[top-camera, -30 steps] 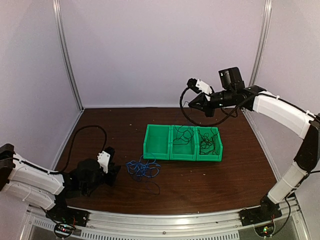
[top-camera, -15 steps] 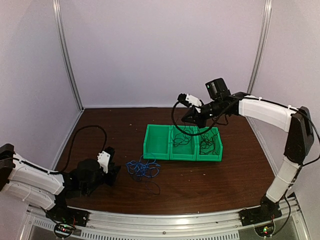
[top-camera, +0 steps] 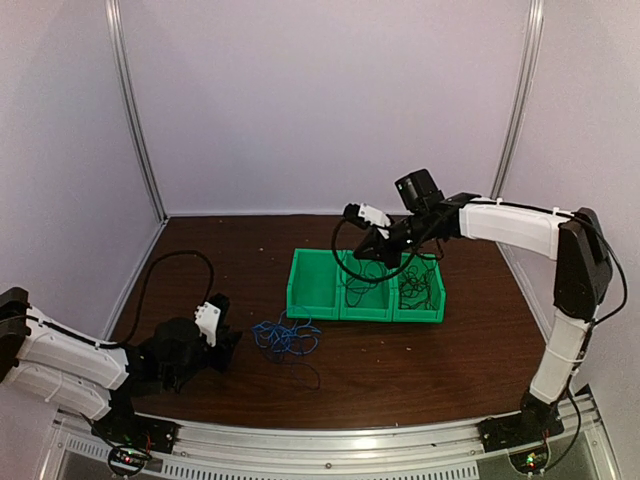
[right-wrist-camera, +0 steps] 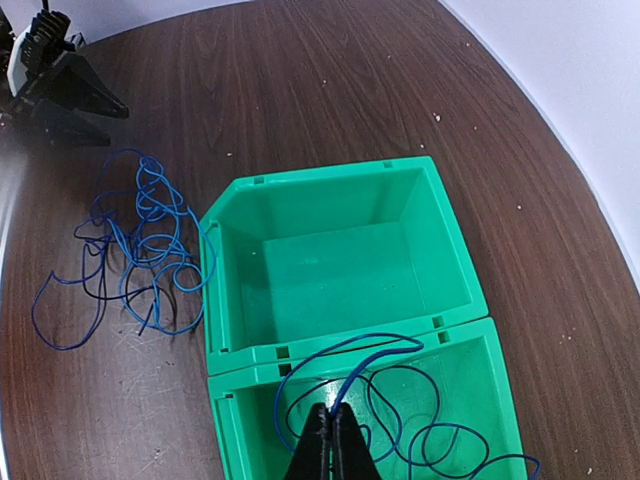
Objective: Untangle the cables
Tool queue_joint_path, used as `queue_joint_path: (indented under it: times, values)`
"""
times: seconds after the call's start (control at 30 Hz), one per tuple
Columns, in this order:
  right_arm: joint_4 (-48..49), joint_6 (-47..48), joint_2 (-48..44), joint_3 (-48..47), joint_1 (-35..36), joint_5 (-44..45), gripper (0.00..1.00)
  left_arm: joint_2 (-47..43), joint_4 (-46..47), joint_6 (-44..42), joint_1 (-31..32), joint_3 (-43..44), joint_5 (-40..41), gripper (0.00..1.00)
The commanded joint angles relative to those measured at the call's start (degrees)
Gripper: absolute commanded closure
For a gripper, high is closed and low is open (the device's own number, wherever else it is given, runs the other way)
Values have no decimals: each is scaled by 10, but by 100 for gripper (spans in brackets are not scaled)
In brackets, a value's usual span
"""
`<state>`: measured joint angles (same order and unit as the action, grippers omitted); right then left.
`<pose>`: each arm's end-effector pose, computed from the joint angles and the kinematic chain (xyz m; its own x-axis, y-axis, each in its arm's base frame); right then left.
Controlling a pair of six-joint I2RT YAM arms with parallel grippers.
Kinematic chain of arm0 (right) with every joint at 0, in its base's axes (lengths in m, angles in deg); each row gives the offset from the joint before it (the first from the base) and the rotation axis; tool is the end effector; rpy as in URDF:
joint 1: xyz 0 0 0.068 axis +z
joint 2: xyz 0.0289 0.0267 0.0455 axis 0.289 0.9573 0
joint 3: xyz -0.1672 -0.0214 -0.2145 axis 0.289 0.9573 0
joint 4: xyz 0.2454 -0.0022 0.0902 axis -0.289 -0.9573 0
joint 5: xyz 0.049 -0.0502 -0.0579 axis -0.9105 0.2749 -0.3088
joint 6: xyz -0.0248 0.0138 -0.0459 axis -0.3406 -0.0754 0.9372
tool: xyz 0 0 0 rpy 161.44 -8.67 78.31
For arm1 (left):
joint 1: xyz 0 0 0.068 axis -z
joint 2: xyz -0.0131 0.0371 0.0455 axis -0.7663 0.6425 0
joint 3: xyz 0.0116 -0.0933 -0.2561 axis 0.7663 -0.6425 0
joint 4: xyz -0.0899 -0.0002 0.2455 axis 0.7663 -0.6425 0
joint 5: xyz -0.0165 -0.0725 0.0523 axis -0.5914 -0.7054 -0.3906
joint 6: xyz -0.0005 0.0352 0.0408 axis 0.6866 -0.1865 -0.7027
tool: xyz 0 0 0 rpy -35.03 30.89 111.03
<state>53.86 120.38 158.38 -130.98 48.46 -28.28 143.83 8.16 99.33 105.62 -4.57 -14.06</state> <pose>0.3341 0.2319 0.2684 -0.0928 -0.5541 -0.8273 -0.9851 0.1721 -0.0048 0.1217 -0.1502 0.1308 -0.4193 0.0734 -0.9049 0.4002 0.9096 -0.1117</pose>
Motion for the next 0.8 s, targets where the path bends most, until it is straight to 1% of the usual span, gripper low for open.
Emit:
queue_joint_path:
  times: [0.0,0.2,0.37,0.63,0.77]
  values:
    - [16,-12,11,13,-4,25,100,4,26,-3,-2,0,5,65]
    - [17,-4,28,25,-20,61,100,6,28,-4,-2,-1,5,65]
    - [6,7,55,20,-25,112,100,6,30,-5,-2,-2,5,65]
    - [-6,5,81,14,-22,148,100,5,33,-5,-2,-4,3,65]
    - [-8,5,89,8,-7,171,100,10,38,-5,-2,-5,3,65]
